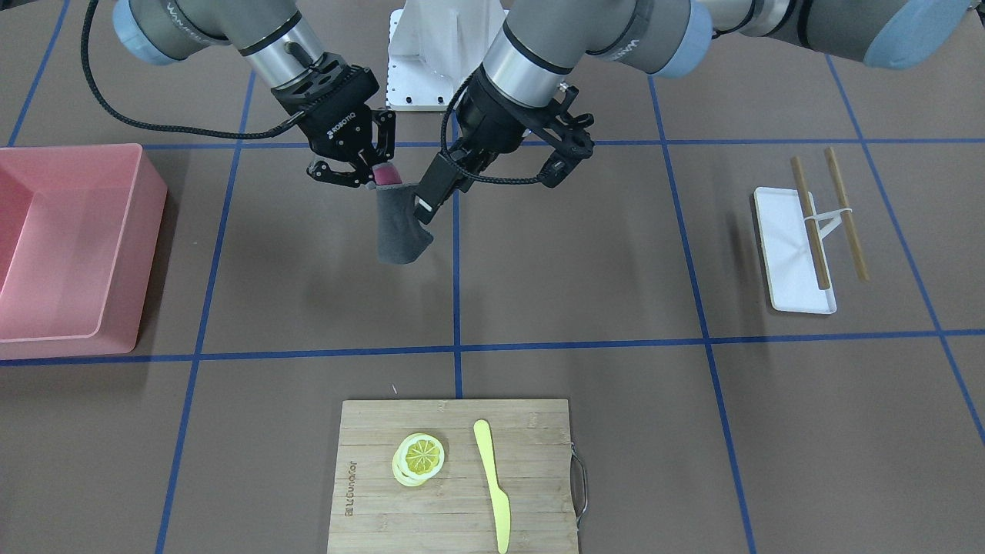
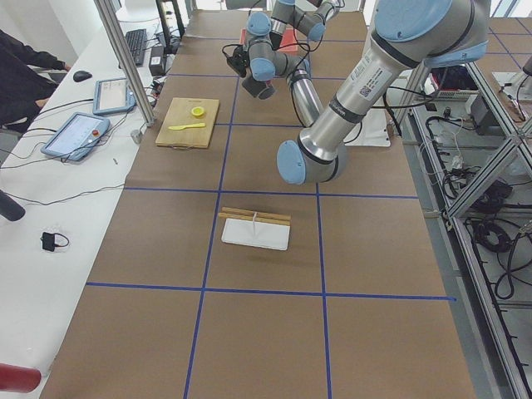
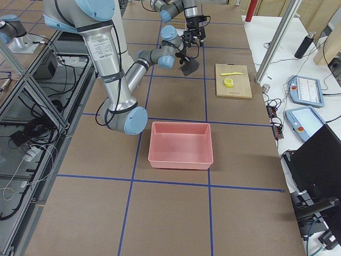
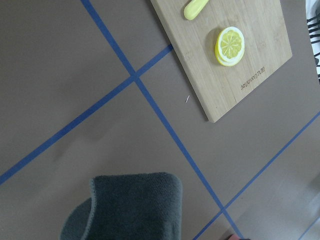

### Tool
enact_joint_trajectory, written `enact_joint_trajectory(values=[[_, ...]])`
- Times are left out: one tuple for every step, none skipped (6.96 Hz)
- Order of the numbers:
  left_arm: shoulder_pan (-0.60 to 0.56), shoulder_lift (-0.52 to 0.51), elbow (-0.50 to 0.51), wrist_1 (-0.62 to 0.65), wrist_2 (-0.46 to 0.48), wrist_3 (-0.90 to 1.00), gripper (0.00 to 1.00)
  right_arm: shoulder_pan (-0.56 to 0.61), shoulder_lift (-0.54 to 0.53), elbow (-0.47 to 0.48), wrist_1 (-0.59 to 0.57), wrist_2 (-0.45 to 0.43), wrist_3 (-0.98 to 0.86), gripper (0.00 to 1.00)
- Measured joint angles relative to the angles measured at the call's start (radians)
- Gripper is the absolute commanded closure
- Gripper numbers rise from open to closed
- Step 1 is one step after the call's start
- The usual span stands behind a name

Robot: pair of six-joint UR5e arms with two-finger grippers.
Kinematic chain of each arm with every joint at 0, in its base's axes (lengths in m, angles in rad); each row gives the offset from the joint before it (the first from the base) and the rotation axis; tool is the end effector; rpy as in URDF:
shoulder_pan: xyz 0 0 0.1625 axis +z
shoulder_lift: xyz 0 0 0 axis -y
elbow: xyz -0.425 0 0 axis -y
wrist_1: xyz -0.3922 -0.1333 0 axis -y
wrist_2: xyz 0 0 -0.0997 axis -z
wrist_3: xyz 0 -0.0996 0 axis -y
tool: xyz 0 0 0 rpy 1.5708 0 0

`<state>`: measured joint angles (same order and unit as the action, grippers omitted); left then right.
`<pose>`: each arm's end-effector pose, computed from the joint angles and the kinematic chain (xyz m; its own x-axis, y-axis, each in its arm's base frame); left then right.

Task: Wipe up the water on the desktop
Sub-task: 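Open the left gripper and withdraw it while the right gripper pulls the cloth away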

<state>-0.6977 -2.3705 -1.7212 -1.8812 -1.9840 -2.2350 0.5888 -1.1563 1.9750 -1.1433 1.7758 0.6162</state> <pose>0.4383 -0.4892 0.0726 0.0022 -0.7385 -0.6742 0.3768 0.6251 -0.6835 -0.4057 -0.4068 0.2017 0.4661 -0.6495 0.6007 -0.0051 0.6770 0.7359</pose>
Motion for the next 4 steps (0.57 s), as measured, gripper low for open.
enact_joint_trajectory(values=[[-0.031, 0.029, -0.019, 0.02, -0.003, 0.075, 0.02, 0.027, -0.017, 0.002, -0.031, 0.01, -0.004, 1.0], [-0.05, 0.064, -0.061, 0.077, -0.004, 0.236, 0.02, 0.058, -0.024, 0.008, -0.098, 0.025, -0.011, 1.0], [-0.061, 0.095, -0.106, 0.141, -0.003, 0.38, 0.02, 0.083, -0.027, 0.014, -0.176, 0.032, -0.036, 1.0], [-0.071, 0.123, -0.134, 0.177, 0.002, 0.47, 0.02, 0.107, -0.029, 0.015, -0.263, 0.03, -0.096, 1.0]])
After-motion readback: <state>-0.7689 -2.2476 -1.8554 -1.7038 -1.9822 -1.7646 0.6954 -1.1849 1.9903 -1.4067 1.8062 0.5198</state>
